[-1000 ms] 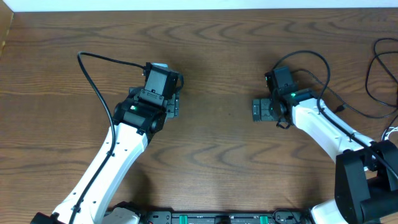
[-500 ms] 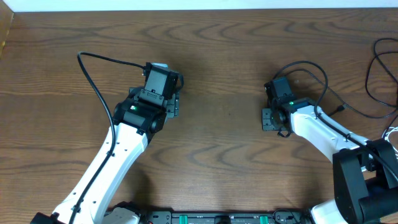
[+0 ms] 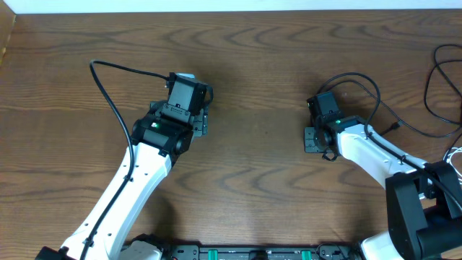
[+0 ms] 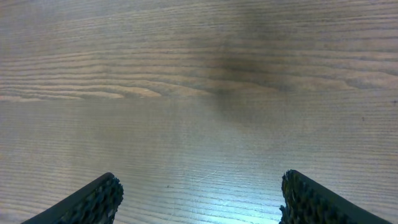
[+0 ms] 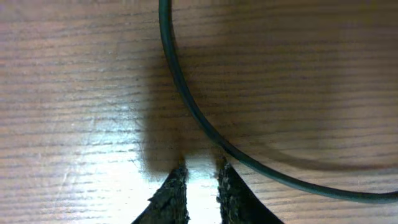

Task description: Untangle cables

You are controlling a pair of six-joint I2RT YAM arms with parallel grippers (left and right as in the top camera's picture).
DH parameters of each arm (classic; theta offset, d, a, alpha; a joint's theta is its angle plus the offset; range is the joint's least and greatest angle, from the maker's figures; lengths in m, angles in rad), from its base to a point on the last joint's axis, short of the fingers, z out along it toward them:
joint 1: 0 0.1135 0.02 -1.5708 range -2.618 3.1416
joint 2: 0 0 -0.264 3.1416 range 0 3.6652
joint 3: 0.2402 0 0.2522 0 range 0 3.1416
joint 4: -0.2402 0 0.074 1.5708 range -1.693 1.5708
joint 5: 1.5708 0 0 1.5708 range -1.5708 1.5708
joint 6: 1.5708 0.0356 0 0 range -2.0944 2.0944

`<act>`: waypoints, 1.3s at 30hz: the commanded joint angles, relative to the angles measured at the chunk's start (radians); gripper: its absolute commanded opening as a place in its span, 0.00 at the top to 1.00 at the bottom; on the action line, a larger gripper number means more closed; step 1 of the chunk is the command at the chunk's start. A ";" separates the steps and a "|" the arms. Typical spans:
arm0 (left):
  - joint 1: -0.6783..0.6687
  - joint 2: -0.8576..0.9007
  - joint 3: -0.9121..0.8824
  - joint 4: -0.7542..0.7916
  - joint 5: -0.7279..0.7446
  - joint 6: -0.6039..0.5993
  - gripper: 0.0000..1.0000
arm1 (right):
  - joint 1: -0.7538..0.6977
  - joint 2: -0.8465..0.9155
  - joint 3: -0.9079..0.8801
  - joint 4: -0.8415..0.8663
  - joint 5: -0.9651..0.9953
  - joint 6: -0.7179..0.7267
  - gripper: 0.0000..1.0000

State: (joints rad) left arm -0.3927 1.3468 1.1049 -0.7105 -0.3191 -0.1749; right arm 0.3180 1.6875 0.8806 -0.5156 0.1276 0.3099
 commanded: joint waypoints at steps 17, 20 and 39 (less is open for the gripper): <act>0.005 0.006 -0.006 -0.004 -0.003 0.014 0.17 | 0.003 -0.001 0.041 0.145 -0.184 -0.195 0.44; 0.005 0.006 -0.006 -0.004 -0.003 0.014 0.17 | 0.003 0.000 0.041 0.202 -0.089 -0.195 0.37; 0.005 0.006 -0.006 -0.004 -0.003 0.014 0.17 | 0.003 0.000 0.005 0.166 0.039 -0.237 0.28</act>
State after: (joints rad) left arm -0.3927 1.3468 1.1049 -0.7105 -0.3191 -0.1749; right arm 0.3180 1.6875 0.9005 -0.3473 0.1493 0.0856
